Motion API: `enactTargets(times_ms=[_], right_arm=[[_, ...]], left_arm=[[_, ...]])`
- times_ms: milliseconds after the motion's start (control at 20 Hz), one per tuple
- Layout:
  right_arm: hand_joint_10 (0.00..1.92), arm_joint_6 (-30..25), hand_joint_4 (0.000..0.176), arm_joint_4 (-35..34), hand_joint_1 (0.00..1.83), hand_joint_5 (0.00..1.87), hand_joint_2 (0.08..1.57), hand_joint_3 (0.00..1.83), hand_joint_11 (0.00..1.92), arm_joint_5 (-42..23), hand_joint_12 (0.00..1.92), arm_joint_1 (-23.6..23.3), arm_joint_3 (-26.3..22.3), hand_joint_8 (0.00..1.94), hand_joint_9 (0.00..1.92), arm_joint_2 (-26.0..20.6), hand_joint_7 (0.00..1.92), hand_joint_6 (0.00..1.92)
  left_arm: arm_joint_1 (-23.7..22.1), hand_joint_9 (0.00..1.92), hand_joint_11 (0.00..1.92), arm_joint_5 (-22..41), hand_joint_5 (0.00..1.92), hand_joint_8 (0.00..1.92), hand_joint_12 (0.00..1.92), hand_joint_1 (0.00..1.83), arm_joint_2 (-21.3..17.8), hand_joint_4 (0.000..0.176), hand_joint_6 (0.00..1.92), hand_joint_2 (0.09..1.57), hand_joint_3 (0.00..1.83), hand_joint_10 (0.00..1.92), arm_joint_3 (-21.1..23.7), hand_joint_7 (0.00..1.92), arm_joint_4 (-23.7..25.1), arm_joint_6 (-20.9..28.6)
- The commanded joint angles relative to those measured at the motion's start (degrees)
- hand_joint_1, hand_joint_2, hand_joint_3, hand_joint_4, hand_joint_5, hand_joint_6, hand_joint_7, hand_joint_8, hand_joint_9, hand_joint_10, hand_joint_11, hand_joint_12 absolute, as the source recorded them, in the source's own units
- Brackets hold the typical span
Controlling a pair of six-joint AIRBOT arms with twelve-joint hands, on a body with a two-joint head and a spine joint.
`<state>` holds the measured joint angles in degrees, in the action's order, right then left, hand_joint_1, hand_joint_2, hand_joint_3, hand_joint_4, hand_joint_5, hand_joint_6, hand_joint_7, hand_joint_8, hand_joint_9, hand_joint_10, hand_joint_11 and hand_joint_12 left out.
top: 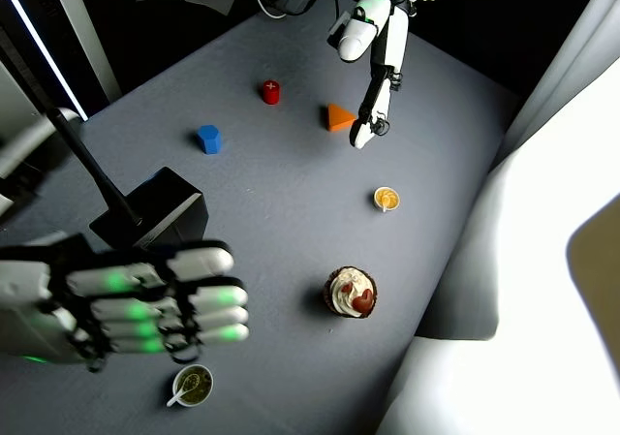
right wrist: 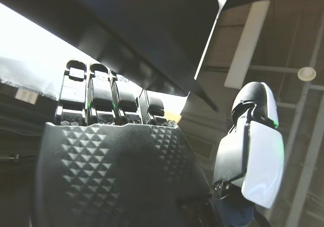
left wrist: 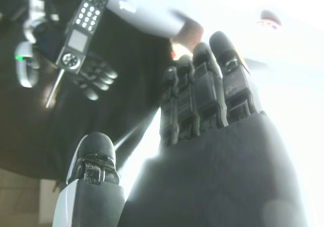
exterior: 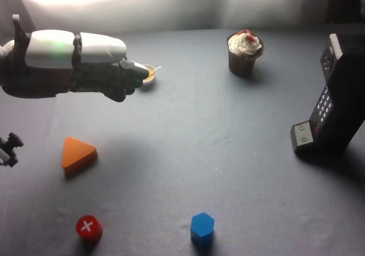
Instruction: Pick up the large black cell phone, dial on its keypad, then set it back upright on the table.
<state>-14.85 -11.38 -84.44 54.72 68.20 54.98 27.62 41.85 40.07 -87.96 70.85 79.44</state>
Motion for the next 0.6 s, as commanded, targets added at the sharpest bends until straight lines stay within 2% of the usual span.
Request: enactTargets(times_ms=[0, 200, 250, 350, 400, 500, 550], right_arm=[[0.0, 0.0, 0.135, -2.8, 0.19, 0.0, 0.89, 0.0, 0.0, -9.0, 0.0, 1.3, -1.5, 0.0, 0.0, -1.8, 0.0, 0.0], [0.0, 0.1, 0.133, -7.7, 0.23, 0.0, 0.88, 0.0, 0.0, -13.9, 0.0, 10.3, -11.0, 0.0, 0.0, -8.2, 0.0, 0.0], [0.0, 0.1, 0.131, -8.8, 0.25, 0.0, 0.87, 0.0, 0.0, -16.3, 0.0, 14.3, -15.4, 0.0, 0.0, -10.6, 0.0, 0.0], [0.0, 0.4, 0.126, -11.6, 0.21, 0.0, 0.9, 0.01, 0.0, -16.6, 0.0, 18.5, -22.0, 0.0, 0.0, -14.2, 0.0, 0.0], [0.0, 0.4, 0.126, -14.4, 0.22, 0.0, 0.9, 0.01, 0.01, -16.6, 0.0, 20.5, -25.9, 0.0, 0.0, -16.2, 0.0, 0.0], [0.0, 0.4, 0.124, -15.7, 0.2, 0.0, 0.9, 0.01, 0.03, -16.6, 0.01, 22.4, -29.9, 0.0, 0.0, -18.3, 0.0, 0.0], [0.0, 0.4, 0.129, -16.2, 0.2, 0.0, 0.91, 0.01, 0.02, -16.6, 0.01, 23.3, -32.0, 0.0, 0.0, -19.1, 0.0, 0.0]], left_arm=[[-1.1, 0.25, 0.0, 2.8, 0.26, 0.0, 0.65, 0.0, -0.5, 0.0, 0.0, 1.19, 0.0, 0.0, 0.1, 0.28, -4.1, 0.4], [-1.1, 0.25, 0.0, 2.8, 0.25, 0.0, 0.66, 0.0, -0.6, 0.0, 0.0, 1.19, 0.0, 0.0, -0.1, 0.28, -4.3, 0.4], [-0.9, 0.25, 0.0, 2.8, 0.26, 0.0, 0.68, 0.0, -0.7, 0.0, 0.0, 1.19, 0.0, 0.0, 0.1, 0.28, -4.3, 0.4], [-0.8, 0.27, 0.0, 2.7, 0.27, 0.0, 0.71, 0.0, -0.7, 0.0, 0.0, 1.19, 0.0, 0.0, 0.4, 0.3, -4.4, 0.5], [-0.8, 0.26, 0.0, 2.7, 0.25, 0.0, 0.67, 0.0, -0.8, 0.0, 0.0, 1.19, 0.0, 0.0, 0.6, 0.29, -4.4, 0.5], [-0.9, 0.26, 0.0, 2.7, 0.26, 0.0, 0.67, 0.0, -0.8, 0.0, 0.01, 1.19, 0.0, 0.0, 0.8, 0.29, -4.5, 0.5], [-0.8, 0.26, 0.0, 2.7, 0.26, 0.0, 0.66, 0.0, -0.8, 0.0, 0.0, 1.18, 0.0, 0.0, 0.9, 0.29, -4.6, 0.5]])
